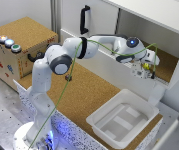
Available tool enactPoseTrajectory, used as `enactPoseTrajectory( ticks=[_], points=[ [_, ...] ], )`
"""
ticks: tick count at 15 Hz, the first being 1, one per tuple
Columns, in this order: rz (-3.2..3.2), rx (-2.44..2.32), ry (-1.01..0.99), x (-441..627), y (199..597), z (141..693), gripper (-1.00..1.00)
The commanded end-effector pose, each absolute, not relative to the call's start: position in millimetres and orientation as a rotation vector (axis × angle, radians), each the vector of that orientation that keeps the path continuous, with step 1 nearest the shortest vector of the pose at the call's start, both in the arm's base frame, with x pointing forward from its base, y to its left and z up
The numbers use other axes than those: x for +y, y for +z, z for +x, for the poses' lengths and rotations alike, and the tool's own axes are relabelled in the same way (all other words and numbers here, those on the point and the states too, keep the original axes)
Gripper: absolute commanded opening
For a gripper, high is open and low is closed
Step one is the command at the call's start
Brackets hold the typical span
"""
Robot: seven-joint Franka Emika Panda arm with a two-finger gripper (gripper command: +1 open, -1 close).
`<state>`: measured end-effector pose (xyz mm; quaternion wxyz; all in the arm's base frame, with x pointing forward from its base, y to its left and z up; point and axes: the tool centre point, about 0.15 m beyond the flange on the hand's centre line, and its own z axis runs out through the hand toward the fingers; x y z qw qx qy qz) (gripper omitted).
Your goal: Place the grasped yellow block inside the right cabinet
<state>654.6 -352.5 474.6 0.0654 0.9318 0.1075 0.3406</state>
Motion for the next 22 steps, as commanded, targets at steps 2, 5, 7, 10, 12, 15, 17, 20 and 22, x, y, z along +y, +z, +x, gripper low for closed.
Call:
enactPoseTrajectory(
  ticks=[2, 5, 7, 10, 12, 15, 17, 20, 22],
  points=[
    [2.936, 0.418, 0.997, -336.7, 476.7, 707.5, -1.0],
    [2.926, 0.368, 0.95, -328.6, 479.3, 710.6, -1.0],
    [2.928, 0.348, 0.944, -326.7, 479.6, 708.3, -1.0],
    [2.94, 0.323, 0.897, -320.1, 476.2, 707.2, 1.0],
    [2.94, 0.323, 0.897, -320.1, 476.2, 707.2, 1.0],
    [2.857, 0.313, 1.069, -319.8, 475.6, 672.3, 1.0],
    [2.844, 0.29, 1.098, -317.1, 484.1, 660.9, 1.0],
    [2.822, 0.277, 1.127, -311.1, 496.8, 640.1, 1.0],
    [2.807, 0.276, 1.118, -305.2, 502.8, 624.9, 1.0]
  ],
)
